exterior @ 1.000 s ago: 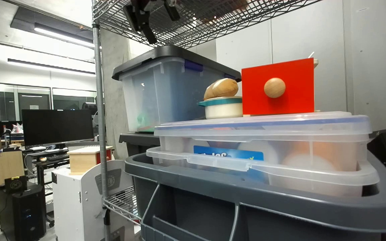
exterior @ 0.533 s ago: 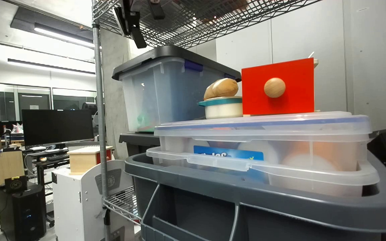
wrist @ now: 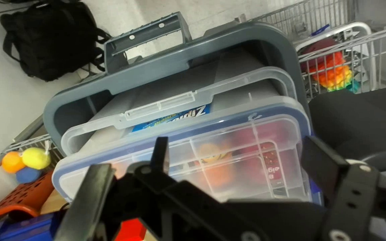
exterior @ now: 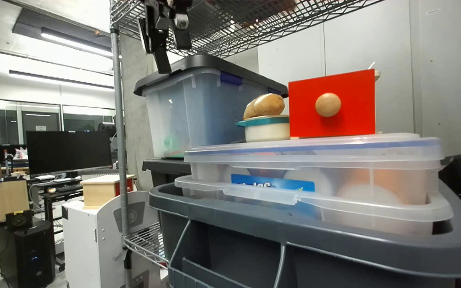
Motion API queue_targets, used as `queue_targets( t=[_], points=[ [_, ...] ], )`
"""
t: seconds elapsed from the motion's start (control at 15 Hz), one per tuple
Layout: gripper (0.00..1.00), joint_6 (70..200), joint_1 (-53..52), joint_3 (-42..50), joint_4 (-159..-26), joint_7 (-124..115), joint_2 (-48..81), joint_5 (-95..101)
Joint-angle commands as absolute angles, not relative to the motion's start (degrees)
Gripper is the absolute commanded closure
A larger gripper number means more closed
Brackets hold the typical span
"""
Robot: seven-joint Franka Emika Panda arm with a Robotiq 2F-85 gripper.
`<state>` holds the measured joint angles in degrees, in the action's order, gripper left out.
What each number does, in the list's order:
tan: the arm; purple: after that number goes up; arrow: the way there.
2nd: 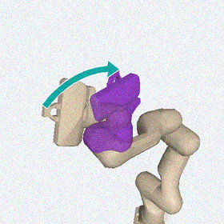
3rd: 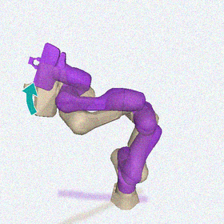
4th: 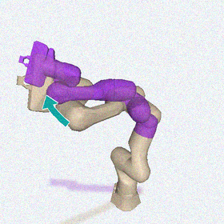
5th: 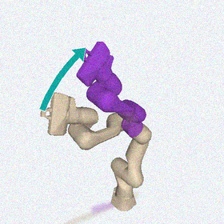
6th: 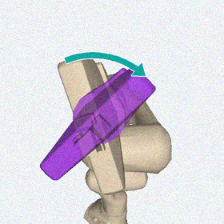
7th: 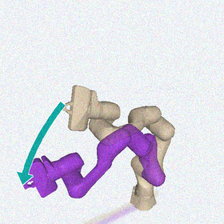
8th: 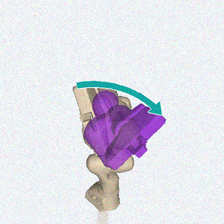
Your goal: Pick up the bread and put it in the bowl
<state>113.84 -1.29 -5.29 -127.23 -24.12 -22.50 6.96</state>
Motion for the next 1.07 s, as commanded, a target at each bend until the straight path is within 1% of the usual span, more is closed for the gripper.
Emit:
queue_targets(
  t=[0.0, 0.4, 1.0],
  points=[
    [0.0, 113.8, -1.1, -3.5, -127.2, -19.3, -22.6, 2.2],
    [0.0, 114.7, -1.8, -2.4, -129.2, -9.0, -23.8, -0.5],
    [0.0, 113.5, -1.9, -3.1, -131.9, -6.0, -27.0, 0.2]
  ],
)
